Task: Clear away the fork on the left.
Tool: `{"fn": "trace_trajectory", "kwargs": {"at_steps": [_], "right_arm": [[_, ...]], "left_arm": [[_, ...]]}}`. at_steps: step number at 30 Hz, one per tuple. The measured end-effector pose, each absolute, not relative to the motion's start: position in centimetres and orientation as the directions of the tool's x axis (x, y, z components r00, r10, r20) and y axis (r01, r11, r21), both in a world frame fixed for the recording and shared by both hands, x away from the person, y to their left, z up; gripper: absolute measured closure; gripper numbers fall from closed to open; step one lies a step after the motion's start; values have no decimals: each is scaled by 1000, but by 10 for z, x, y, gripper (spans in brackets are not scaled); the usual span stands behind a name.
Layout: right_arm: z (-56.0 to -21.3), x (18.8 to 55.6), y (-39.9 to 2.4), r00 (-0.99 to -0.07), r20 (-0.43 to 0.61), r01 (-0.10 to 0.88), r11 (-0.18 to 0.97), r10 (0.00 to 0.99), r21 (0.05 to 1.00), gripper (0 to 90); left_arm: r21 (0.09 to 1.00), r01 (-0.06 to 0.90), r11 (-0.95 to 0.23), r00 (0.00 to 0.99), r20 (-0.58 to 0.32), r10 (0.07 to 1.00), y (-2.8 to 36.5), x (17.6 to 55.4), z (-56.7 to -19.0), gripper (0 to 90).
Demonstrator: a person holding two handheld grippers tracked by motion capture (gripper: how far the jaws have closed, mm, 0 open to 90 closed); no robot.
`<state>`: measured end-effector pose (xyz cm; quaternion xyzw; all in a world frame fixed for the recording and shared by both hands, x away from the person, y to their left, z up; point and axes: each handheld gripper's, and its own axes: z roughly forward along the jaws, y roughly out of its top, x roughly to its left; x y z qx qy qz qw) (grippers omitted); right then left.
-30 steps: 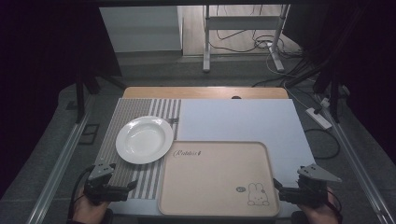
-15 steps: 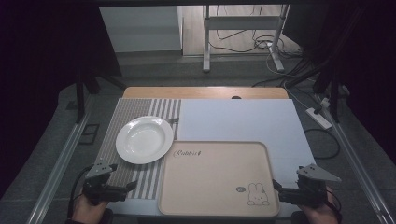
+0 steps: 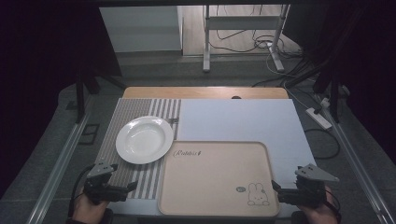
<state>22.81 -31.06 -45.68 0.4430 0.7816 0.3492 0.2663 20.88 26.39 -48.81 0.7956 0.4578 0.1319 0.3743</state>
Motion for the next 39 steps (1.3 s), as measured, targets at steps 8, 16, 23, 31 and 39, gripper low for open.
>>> {"fn": "trace_trajectory", "kwargs": {"at_steps": [8,16,23,31,39], "right_arm": [[-457,228,-309,-471,-123,504,380,874,776,0],[-457,228,-307,-479,-132,500,393,868,771,0],[-458,228,-306,-483,-143,499,405,864,766,0],[-458,228,-305,-485,-148,500,412,862,761,0],[-458,228,-305,-485,-154,502,418,861,758,0]], "left_arm": [[729,608,-315,558,-109,823,260,213,-485,0],[718,604,-346,586,-106,803,254,223,-487,0],[710,607,-356,596,-112,795,252,236,-489,0],[703,621,-348,587,-123,800,248,251,-489,0],[684,638,-354,596,-147,790,242,272,-489,0]]}}
